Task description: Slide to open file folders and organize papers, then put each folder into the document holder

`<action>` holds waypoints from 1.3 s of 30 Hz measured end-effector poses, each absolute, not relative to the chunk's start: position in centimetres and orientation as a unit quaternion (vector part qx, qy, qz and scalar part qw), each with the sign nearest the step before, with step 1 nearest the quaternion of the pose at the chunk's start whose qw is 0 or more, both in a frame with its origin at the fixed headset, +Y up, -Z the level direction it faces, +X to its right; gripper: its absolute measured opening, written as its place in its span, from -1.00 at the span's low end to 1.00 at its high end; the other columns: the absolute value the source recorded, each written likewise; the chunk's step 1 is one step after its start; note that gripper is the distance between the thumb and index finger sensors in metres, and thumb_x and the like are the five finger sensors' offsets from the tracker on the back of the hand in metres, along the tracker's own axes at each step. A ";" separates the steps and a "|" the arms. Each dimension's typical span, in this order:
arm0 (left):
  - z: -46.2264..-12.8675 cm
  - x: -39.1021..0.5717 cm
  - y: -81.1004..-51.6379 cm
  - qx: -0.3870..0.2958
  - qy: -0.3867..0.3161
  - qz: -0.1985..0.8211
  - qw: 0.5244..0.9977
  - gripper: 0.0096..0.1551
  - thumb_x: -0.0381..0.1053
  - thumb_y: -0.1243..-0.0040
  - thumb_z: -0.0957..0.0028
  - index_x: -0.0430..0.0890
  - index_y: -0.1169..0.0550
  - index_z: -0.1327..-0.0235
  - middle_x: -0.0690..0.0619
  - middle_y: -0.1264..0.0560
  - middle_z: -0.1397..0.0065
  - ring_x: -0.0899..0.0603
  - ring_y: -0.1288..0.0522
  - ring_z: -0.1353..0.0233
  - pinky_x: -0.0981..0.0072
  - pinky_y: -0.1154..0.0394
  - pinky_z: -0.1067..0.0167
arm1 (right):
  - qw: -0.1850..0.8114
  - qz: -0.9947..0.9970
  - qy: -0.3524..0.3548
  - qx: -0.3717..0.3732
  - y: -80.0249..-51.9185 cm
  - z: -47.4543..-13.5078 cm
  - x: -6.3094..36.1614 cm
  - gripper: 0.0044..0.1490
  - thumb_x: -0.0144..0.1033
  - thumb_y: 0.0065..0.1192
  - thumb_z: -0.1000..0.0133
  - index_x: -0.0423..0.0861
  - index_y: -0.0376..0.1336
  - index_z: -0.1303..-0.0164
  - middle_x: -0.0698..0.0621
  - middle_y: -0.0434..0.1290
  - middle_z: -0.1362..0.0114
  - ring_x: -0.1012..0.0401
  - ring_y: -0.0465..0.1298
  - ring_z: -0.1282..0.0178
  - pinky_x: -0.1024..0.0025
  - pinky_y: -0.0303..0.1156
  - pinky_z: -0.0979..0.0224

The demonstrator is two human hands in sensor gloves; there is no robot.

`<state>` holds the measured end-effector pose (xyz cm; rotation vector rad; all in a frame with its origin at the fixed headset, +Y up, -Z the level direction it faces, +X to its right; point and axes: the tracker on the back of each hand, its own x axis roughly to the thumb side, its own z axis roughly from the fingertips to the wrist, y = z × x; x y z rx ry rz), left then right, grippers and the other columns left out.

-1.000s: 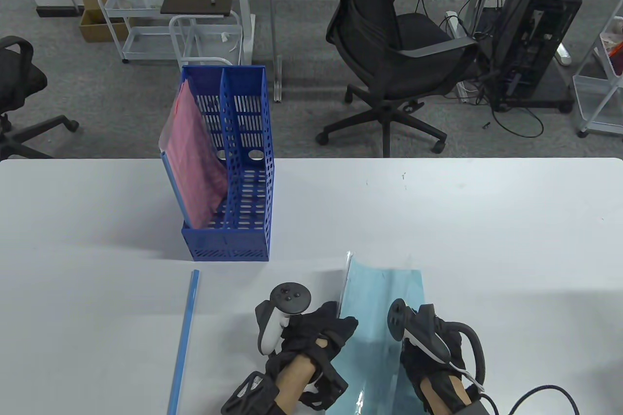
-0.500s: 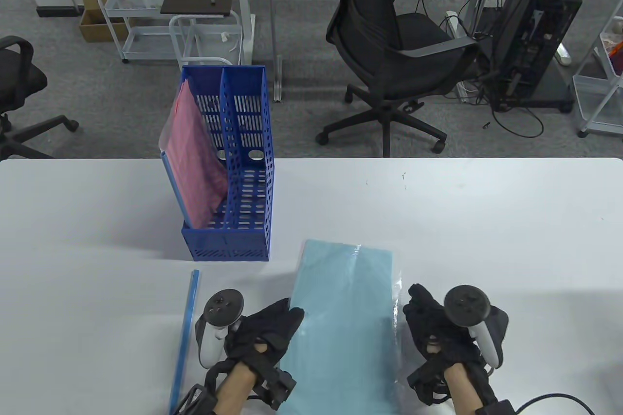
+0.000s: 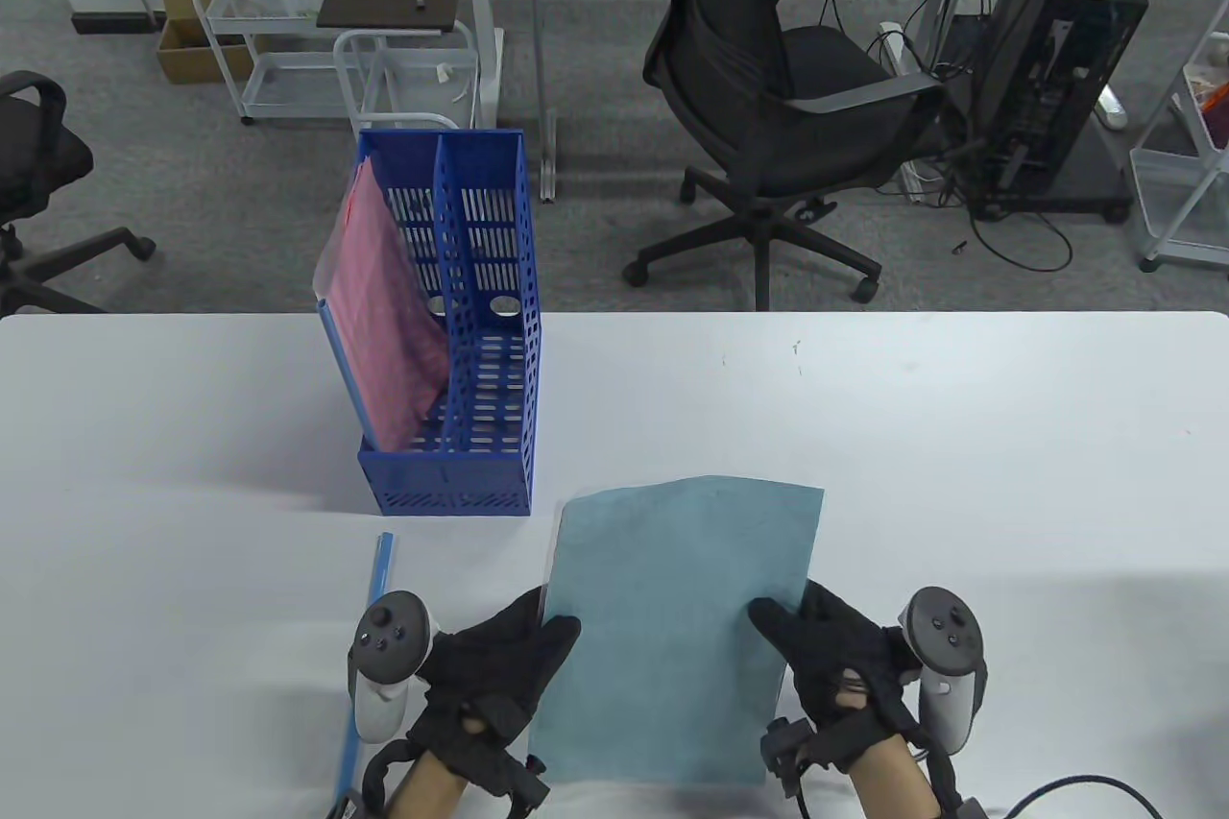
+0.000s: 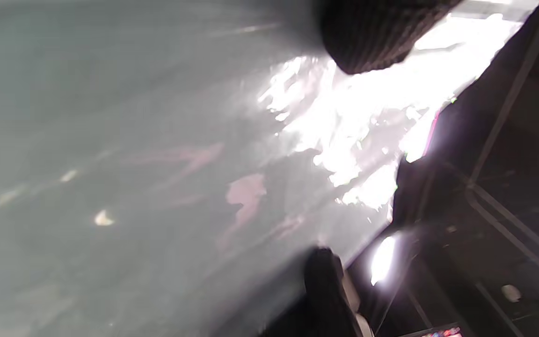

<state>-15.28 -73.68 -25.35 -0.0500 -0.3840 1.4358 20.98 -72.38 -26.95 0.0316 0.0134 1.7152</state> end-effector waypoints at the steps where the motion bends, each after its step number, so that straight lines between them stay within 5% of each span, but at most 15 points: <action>1: -25.0 -15.5 -73.0 0.023 -0.171 0.653 0.738 -0.43 0.10 -0.34 0.04 0.05 -0.61 -0.29 0.06 -0.71 -0.25 -0.12 -0.78 -0.15 -0.02 -0.68 -0.13 | 0.636 0.770 -0.029 0.035 -71.2 -26.5 21.0 -0.51 -0.02 0.46 0.18 0.11 0.50 0.06 0.14 0.72 -0.01 0.19 0.74 0.07 0.10 0.58 -0.31; 6: -24.4 -16.0 -72.2 0.077 -0.178 0.623 0.758 -0.36 0.13 -0.35 0.06 0.11 -0.56 -0.36 0.09 -0.63 -0.38 -0.13 -0.70 -0.32 -0.12 -0.56 -0.32 | 0.623 0.773 -0.085 0.086 -69.4 -25.5 20.8 -0.47 0.02 0.43 0.16 0.17 0.45 -0.03 0.18 0.67 -0.15 0.17 0.69 -0.12 0.01 0.49 -0.43; 10: -25.1 -15.5 -74.1 0.017 -0.168 0.623 0.764 -0.29 0.15 -0.27 0.01 0.09 -0.44 -0.47 0.04 -0.49 -0.52 -0.22 -0.54 -0.49 -0.23 -0.41 -0.43 | 0.672 0.738 -0.006 0.059 -71.9 -26.1 20.3 -0.03 0.20 0.48 0.24 0.12 0.19 -0.37 0.07 0.36 -0.52 -0.02 0.42 -0.49 -0.25 0.17 -0.56; 29: -25.8 -15.2 -75.2 -0.007 -0.168 0.628 0.760 -0.43 0.09 -0.20 -0.04 0.10 -0.51 -0.37 0.07 -0.57 -0.43 -0.19 -0.60 -0.42 -0.21 -0.43 -0.43 | 0.681 0.730 -0.012 0.051 -72.5 -26.0 19.5 -0.22 0.11 0.43 0.16 0.12 0.27 -0.26 0.11 0.47 -0.39 0.04 0.49 -0.40 -0.18 0.20 -0.56; 33: -26.0 -15.7 -75.4 -0.011 -0.148 0.642 0.752 -0.50 0.07 -0.25 -0.02 0.08 -0.62 -0.26 0.06 -0.67 -0.32 -0.18 -0.68 -0.32 -0.16 -0.51 -0.35 | 0.670 0.742 -0.014 0.028 -72.9 -26.3 19.8 -0.42 -0.01 0.46 0.15 0.11 0.42 -0.08 0.11 0.62 -0.19 0.07 0.63 -0.19 -0.09 0.40 -0.46; 39: -26.0 -17.0 -74.3 -0.005 -0.136 0.606 0.784 -0.54 0.09 -0.32 0.04 0.01 -0.72 -0.10 0.02 -0.80 -0.05 -0.10 -0.83 0.01 0.01 -0.69 -0.07 | 0.608 0.793 -0.033 0.003 -71.3 -26.6 21.4 -0.47 0.00 0.54 0.23 0.05 0.53 0.08 0.12 0.74 0.07 0.19 0.74 0.17 0.10 0.59 -0.27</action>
